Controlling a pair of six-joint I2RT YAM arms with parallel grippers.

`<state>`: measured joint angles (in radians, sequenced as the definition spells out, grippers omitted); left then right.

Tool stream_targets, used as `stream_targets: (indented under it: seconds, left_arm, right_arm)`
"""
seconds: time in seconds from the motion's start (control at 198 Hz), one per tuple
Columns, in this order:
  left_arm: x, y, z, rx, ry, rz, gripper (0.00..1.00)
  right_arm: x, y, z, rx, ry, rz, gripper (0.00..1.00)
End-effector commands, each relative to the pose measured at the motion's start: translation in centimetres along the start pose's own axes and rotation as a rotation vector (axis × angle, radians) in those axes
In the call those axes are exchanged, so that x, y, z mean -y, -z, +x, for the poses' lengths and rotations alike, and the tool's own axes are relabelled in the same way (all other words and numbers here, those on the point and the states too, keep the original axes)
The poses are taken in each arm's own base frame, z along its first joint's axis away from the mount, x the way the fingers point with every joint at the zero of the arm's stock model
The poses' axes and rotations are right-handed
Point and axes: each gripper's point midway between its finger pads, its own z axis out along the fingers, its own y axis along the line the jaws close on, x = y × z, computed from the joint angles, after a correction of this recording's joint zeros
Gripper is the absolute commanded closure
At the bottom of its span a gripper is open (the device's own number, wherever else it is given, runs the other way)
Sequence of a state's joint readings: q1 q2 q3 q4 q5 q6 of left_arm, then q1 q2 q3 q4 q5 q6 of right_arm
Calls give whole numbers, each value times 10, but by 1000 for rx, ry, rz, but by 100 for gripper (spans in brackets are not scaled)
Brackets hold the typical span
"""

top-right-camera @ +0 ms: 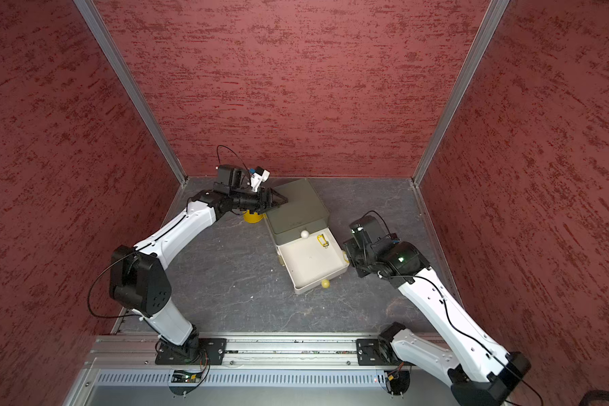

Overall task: Take the keys out of the drawer
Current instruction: Place the key at the center of the board.

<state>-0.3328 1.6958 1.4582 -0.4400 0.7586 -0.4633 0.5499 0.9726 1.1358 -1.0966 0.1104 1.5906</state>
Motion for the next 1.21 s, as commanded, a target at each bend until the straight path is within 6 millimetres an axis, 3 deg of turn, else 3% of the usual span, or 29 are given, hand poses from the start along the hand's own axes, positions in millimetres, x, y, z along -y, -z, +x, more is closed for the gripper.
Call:
stream_targets:
  seconds: [0.0, 0.232, 0.47, 0.899, 1.208]
  left_arm:
    - [-42, -11, 36, -102, 139, -136, 34]
    - [-36, -12, 42, -113, 129, -141, 34]
    - [-36, -10, 45, -118, 128, -153, 34]
    - [-38, -12, 47, -128, 130, -171, 34]
    - [-39, -15, 47, -136, 133, -178, 34]
  right_arm:
    - [38, -1, -20, 71, 29, 104, 100]
    - [81, -29, -29, 69, 11, 202, 100]
    - [108, -70, -29, 41, -13, 269, 100]
    - [123, -110, -41, 31, -15, 338, 100]
    - [127, -123, -48, 33, -15, 355, 100]
